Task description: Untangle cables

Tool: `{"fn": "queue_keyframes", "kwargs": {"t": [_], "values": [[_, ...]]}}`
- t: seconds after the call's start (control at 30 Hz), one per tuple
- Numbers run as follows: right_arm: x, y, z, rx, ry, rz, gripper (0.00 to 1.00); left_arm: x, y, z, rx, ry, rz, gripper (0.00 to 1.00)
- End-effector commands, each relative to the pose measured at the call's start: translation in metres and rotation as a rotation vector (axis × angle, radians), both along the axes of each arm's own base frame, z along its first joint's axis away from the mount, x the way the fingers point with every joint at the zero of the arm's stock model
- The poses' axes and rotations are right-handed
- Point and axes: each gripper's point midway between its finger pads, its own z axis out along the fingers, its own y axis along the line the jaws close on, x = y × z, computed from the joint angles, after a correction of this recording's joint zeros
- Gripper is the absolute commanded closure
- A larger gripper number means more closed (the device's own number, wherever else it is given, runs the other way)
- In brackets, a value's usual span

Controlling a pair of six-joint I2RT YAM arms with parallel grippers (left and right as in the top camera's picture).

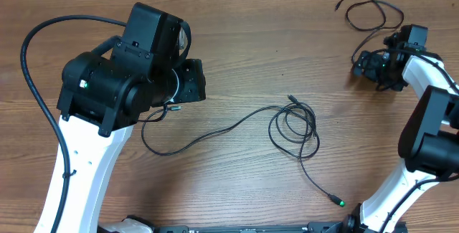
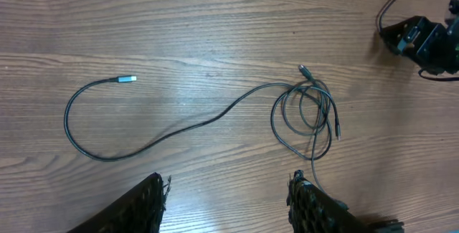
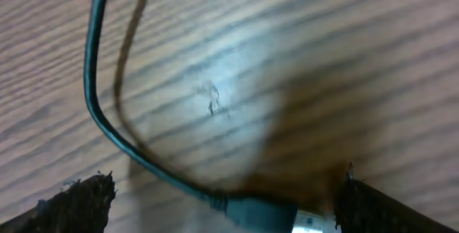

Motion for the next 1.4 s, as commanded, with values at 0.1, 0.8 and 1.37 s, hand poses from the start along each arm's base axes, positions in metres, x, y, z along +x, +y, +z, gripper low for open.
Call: {"fn": "queue_keyframes", "kwargs": {"t": [0.1,0.8,1.37], "values": [[0.007,0.015,-0.008,0.035,-0.026,0.090,0.15,0.003,-0.002,0.003,-0.007,-0.011,-0.015,0.43],[0.009,0.114,-0.013,0.264,-0.020,0.285,0.76,0.004,-0.003,0.004,-0.009,-0.018,-0.015,0.41],[0.123,0.127,0.089,0.513,-0.448,-0.032,0.69,0.007,-0.003,0.005,-0.011,-0.029,-0.013,0.39]]}}
